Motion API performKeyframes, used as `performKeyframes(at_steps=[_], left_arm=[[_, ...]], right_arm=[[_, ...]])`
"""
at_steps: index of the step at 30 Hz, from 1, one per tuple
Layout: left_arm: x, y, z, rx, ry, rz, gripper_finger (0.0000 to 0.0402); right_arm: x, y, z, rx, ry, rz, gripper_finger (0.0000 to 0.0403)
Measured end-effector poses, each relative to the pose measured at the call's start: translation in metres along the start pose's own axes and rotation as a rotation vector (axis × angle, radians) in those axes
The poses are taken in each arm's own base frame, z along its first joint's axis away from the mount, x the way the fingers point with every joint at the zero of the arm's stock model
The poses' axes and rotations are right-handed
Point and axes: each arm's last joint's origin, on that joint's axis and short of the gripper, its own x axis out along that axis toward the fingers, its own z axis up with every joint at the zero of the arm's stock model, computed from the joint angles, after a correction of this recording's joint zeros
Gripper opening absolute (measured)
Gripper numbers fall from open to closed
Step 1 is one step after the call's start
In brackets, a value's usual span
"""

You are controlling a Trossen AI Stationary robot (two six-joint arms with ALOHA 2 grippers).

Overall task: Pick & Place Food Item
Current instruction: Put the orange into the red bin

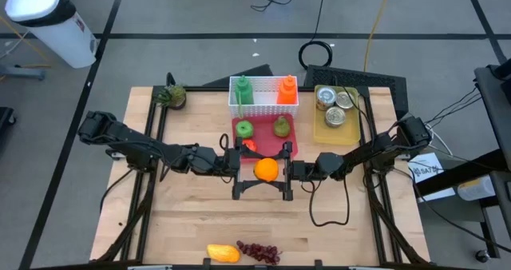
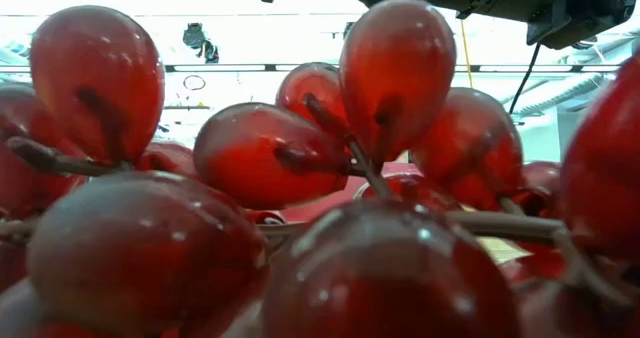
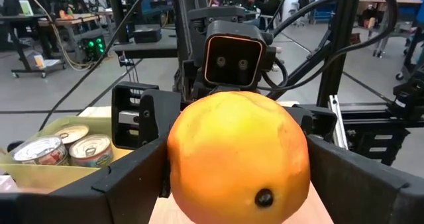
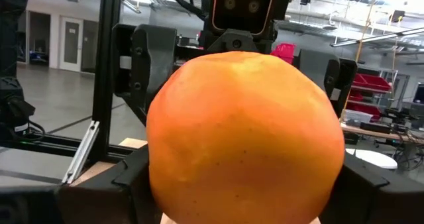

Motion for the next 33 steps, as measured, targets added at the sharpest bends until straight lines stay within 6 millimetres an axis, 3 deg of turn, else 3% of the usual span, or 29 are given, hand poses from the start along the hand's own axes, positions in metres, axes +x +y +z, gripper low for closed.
performKeyframes(at_steps=[8,13,19,22,29,33], left_arm=[[0.0,0.0,0.001,-0.005,-0.012,-0.001,0.0352],[0.0,-0.002,0.001,0.009,-0.012,-0.002,0.028],[0.0,0.0,0.001,-0.012,-0.009,0.0,0.0269],[-0.002,0.0,0.002,-0.013,-0.005,0.007,0.0269],[-0.016,0.006,0.005,-0.036,0.063,0.1,0.0269],[-0.018,0.03,0.003,-0.051,0.117,0.233,0.0269]], right_arm=[[0.0,0.001,0.002,0.039,-0.024,0.043,0.0278],[0.0,0.001,0.002,0.031,-0.024,0.04,0.0279],[0.0,0.001,0.002,0.036,-0.025,0.047,0.038],[-0.002,0.002,0.002,0.03,0.009,0.057,0.0379],[-0.029,-0.005,0.016,0.026,0.178,0.093,0.0352],[-0.058,-0.013,0.022,0.072,0.248,0.105,0.0353]])
